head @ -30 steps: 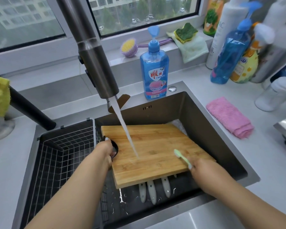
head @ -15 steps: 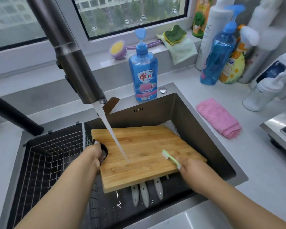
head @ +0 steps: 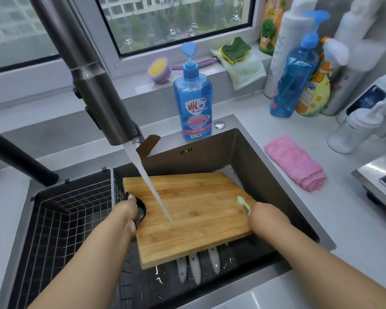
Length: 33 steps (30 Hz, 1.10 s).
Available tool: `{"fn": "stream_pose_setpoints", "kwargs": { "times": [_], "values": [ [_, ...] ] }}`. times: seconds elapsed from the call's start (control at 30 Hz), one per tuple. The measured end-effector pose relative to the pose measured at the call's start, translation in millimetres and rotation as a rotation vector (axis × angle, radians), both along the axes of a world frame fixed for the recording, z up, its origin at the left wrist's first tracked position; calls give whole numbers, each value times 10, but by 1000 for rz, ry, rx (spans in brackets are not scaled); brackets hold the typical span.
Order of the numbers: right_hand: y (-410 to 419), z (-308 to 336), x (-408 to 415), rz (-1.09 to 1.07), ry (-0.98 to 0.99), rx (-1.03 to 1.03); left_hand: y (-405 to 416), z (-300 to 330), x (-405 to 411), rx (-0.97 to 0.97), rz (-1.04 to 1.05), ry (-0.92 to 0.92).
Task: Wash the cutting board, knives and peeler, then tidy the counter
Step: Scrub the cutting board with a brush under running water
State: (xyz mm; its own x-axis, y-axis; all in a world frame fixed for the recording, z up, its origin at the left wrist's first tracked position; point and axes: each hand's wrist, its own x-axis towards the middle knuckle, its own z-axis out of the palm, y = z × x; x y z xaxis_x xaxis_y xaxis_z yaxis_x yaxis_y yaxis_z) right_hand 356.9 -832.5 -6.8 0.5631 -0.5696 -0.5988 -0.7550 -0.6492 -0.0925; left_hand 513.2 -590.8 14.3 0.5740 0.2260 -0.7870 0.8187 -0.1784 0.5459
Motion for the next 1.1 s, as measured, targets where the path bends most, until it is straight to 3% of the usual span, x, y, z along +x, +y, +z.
{"fn": "stream_pose_setpoints", "kwargs": {
  "times": [0.13, 0.2, 0.33, 0.5, 0.73, 0.93, 1.1],
  "values": [
    [495, 136, 158, 196, -180, 267, 10, -54, 4, -50, 39, 38],
    [462, 35, 323, 188, -200, 224, 20, -63, -13, -62, 44, 45],
    [246, -90, 476, 105, -44, 34, 45, -60, -64, -76, 36, 59],
    [758, 97, 383, 252, -201, 291, 77, -113, -46, -78, 15, 41],
    [560, -60, 614, 176, -101, 161, 100, -195, -70, -89, 32, 44],
    [1134, 198, 596, 413, -314, 482, 85, -171, -100, -79, -26, -35],
    [880, 30, 1096, 322, -266, 317, 125, -207, -116, -60, -35, -73]
  ]
}}
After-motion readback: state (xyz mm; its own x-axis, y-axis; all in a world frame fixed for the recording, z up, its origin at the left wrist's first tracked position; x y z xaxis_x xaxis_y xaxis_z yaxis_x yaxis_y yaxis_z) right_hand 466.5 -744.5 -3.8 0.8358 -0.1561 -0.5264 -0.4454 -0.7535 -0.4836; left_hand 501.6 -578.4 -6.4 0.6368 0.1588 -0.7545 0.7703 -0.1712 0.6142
